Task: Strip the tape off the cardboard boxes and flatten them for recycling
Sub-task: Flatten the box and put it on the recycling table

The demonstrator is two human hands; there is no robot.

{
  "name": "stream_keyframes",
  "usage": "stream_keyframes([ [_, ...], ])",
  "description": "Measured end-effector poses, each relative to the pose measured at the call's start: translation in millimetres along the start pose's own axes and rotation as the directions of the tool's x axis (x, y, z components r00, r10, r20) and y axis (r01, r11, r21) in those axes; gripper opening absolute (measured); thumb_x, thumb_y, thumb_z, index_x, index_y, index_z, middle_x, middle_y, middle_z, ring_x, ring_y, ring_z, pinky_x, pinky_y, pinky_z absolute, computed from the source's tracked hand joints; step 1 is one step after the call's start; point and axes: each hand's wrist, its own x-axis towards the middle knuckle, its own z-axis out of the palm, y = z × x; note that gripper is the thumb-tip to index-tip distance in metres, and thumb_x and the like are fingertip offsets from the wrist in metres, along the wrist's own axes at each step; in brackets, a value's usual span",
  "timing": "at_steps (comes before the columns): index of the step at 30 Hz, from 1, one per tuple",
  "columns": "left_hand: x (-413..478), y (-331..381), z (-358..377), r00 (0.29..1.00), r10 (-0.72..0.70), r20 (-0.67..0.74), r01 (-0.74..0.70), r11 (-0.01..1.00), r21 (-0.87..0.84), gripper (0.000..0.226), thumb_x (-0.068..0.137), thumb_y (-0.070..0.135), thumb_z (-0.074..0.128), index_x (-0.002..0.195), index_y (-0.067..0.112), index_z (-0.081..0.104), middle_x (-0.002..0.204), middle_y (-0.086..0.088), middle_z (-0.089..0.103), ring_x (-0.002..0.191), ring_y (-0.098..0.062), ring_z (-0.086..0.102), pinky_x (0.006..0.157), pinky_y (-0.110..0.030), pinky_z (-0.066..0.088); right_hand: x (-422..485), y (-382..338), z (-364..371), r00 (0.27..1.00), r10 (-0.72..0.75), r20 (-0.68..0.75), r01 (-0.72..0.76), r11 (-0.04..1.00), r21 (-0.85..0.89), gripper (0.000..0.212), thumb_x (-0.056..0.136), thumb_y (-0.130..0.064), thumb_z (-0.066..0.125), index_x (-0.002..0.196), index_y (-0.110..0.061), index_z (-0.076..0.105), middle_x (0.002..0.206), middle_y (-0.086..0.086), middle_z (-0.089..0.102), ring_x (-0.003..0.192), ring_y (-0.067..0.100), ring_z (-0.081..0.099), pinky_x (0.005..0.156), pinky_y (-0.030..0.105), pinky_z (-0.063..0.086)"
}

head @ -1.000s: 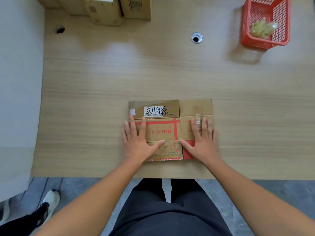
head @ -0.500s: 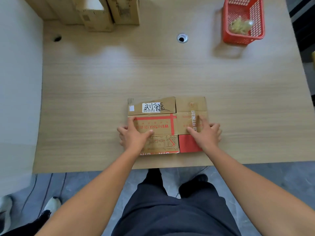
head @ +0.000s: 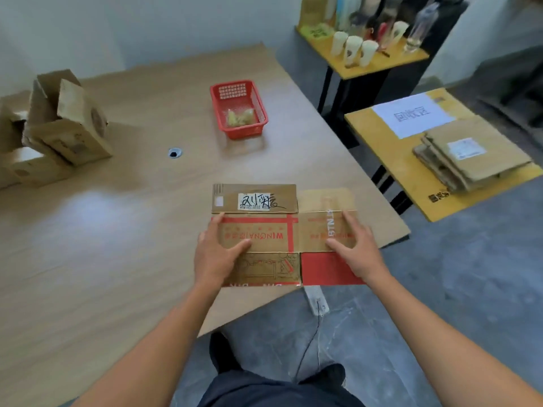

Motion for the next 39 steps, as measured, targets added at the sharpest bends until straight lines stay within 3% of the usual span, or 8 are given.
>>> stream_keyframes([
  [3, -9.5, 74.5, 52.0, 0.99, 0.141, 0.022, -0.142, 0.99, 0.025, 0.083, 0.071, 0.059, 0.084, 0.14, 0.05, 0.039, 0.119, 0.014, 0.05, 0.1, -0.009, 0.053, 0.077, -0.031, 0.046, -1.3, 37.7, -85.1, 0.994, 0.012, -0.113, -0.009, 0.999, 0.033, 0.081, 0.088, -0.045, 0.077, 0.156, -0.046, 0.032, 0.132, -0.009, 0.038, 0.117, 0.009, 0.045, 0.097, 0.03, 0.041],
  [9, -38.4, 198.9, 165.0, 0.934, 0.339, 0.116, -0.335, 0.941, -0.054, 0.091, 0.073, 0.057, 0.084, 0.145, 0.056, 0.028, 0.119, 0.015, 0.046, 0.102, -0.007, 0.053, 0.07, -0.028, 0.044, -14.8, 109.6, -234.1, 0.951, 0.024, -0.31, -0.009, 0.999, 0.051, 0.082, 0.087, -0.035, 0.08, 0.156, -0.042, 0.035, 0.132, 0.0, 0.042, 0.121, 0.018, 0.051, 0.108, 0.039, 0.042],
  [13, -58.4, 256.2, 234.6, 0.901, 0.383, 0.204, -0.376, 0.924, -0.075, 0.098, 0.074, 0.059, 0.081, 0.151, 0.054, 0.021, 0.113, 0.012, 0.044, 0.097, -0.006, 0.052, 0.062, -0.017, 0.037, -23.4, 151.3, -311.2, 0.927, 0.051, -0.372, -0.045, 0.999, 0.026, 0.083, 0.087, -0.033, 0.081, 0.155, -0.043, 0.035, 0.127, -0.001, 0.043, 0.114, 0.013, 0.052, 0.099, 0.03, 0.04],
  [20, -62.8, 328.7, 347.0, 0.88, 0.382, 0.283, -0.36, 0.924, -0.126, 0.098, 0.072, 0.069, 0.076, 0.149, 0.061, 0.016, 0.115, 0.013, 0.047, 0.1, -0.007, 0.058, 0.068, -0.027, 0.05, 6.2, 215.3, -410.4, 0.905, 0.103, -0.413, -0.112, 0.994, 0.004, 0.083, 0.088, -0.033, 0.079, 0.156, -0.043, 0.033, 0.132, -0.005, 0.042, 0.117, 0.01, 0.05, 0.103, 0.032, 0.041],
  [22, -55.4, 346.2, 380.1, 0.885, 0.369, 0.284, -0.344, 0.929, -0.136, 0.099, 0.071, 0.071, 0.076, 0.148, 0.063, 0.015, 0.113, 0.013, 0.047, 0.098, -0.006, 0.059, 0.065, -0.023, 0.046, 28.3, 232.8, -435.5, 0.903, 0.106, -0.415, -0.121, 0.993, -0.01, 0.082, 0.089, -0.032, 0.079, 0.156, -0.042, 0.033, 0.133, -0.006, 0.041, 0.118, 0.01, 0.051, 0.104, 0.033, 0.041],
  [28, -7.1, 393.4, 479.8, 0.92, 0.304, 0.249, -0.273, 0.95, -0.153, 0.099, 0.069, 0.077, 0.074, 0.145, 0.069, 0.011, 0.122, 0.015, 0.046, 0.104, -0.01, 0.056, 0.08, -0.04, 0.056, 136.9, 279.2, -502.6, 0.923, 0.088, -0.374, -0.119, 0.991, -0.061, 0.083, 0.088, -0.032, 0.079, 0.157, -0.043, 0.034, 0.136, -0.004, 0.04, 0.122, 0.012, 0.049, 0.108, 0.033, 0.039],
  [33, 33.4, 431.6, 527.4, 0.952, 0.219, 0.215, -0.201, 0.974, -0.101, 0.097, 0.071, 0.077, 0.07, 0.147, 0.064, 0.01, 0.122, 0.014, 0.043, 0.099, -0.01, 0.053, 0.071, -0.034, 0.048, 235.7, 287.9, -550.9, 0.965, 0.047, -0.259, -0.082, 0.988, -0.128, 0.083, 0.089, -0.032, 0.079, 0.158, -0.038, 0.034, 0.136, -0.002, 0.04, 0.127, 0.013, 0.047, 0.108, 0.026, 0.032],
  [39, 71.1, 461.6, 574.2, 0.986, 0.069, 0.155, -0.074, 0.997, 0.022, 0.094, 0.074, 0.083, 0.059, 0.147, 0.061, 0.006, 0.126, 0.002, 0.045, 0.087, -0.017, 0.053, 0.065, -0.033, 0.045, 341.2, 311.7, -577.7, 0.995, 0.029, -0.098, -0.048, 0.98, -0.195, 0.082, 0.09, -0.039, 0.075, 0.158, -0.044, 0.029, 0.134, 0.0, 0.039, 0.127, 0.021, 0.051, 0.109, 0.033, 0.038],
])
